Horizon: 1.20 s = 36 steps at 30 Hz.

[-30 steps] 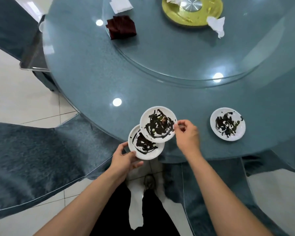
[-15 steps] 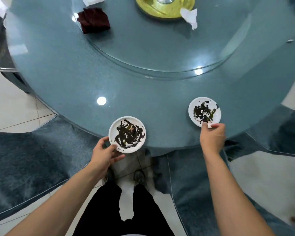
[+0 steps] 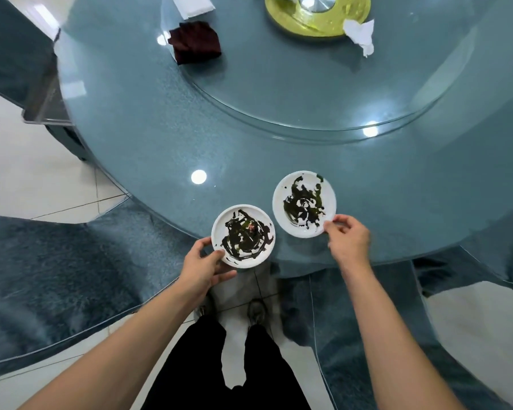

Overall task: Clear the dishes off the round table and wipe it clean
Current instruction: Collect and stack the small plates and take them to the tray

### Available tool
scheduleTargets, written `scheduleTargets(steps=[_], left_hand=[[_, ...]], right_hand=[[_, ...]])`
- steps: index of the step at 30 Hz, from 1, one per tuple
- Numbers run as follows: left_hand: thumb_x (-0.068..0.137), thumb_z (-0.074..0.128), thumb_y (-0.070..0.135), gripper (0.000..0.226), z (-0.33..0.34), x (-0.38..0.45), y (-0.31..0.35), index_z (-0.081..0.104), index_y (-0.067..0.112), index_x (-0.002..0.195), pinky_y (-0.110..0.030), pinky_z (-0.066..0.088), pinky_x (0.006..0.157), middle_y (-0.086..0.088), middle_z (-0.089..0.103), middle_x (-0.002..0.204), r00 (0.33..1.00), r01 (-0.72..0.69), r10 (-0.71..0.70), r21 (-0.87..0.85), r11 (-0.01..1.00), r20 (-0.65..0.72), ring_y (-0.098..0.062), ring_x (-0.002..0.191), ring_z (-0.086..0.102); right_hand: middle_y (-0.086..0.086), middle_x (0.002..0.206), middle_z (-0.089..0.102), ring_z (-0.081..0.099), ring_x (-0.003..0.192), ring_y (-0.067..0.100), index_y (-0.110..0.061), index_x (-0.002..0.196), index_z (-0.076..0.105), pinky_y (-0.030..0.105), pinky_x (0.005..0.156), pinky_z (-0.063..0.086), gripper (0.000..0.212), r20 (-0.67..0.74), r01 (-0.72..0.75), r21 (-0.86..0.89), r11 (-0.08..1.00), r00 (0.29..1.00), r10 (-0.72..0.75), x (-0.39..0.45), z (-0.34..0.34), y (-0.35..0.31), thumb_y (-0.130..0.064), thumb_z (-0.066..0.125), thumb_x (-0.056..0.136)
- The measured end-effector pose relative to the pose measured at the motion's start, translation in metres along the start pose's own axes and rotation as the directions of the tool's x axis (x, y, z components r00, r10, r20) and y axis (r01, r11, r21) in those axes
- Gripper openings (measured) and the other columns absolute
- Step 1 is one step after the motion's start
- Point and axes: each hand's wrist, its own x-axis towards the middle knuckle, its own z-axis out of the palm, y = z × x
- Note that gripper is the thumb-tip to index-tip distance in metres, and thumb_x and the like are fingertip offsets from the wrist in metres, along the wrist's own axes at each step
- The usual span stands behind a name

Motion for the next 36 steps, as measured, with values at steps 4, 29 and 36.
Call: scheduleTargets(steps=[4,29,36], left_hand=[[0.102,0.055,0.013,0.018,0.000,-0.001,0.002,0.055,0.015,0.120,-0.039,0.060,0.058,-0.014,0.073,0.092,0.999,0.028,-0.028,-0.033,0.999,0.018,-0.029,0.075,0.072],[0.097,0.060,-0.004,0.031,-0.163,-0.114,0.023,0.061,0.019,0.118,-0.033,0.059,0.047,-0.019,0.074,0.093,0.925,-0.241,0.183,-0.142,0.960,-0.334,-0.027,0.056,0.069],[0.095,0.066,0.005,0.032,-0.286,-0.167,0.052,0.064,0.029,0.116,-0.044,0.064,0.062,-0.011,0.078,0.094,0.866,-0.347,0.229,-0.204,0.915,-0.444,-0.036,0.066,0.073]], right_hand=[[-0.008,0.083,0.072,0.069,0.076,0.009,-0.020,0.099,0.067,0.030,0.072,0.058,0.009,0.209,0.182,-0.120,0.976,0.966,-0.154,-0.039,0.038,-0.005,-0.020,0.071,0.091],[0.001,0.114,0.063,0.060,0.101,0.021,-0.016,0.123,0.063,0.037,0.092,0.050,0.032,0.576,0.874,-0.270,0.404,0.483,-0.660,-0.152,0.160,-0.082,-0.017,0.065,0.091],[0.001,0.120,0.061,0.059,0.104,0.023,-0.019,0.130,0.061,0.041,0.094,0.050,0.040,0.646,0.959,-0.197,0.205,0.284,-0.708,-0.256,0.259,-0.118,-0.022,0.065,0.090]])
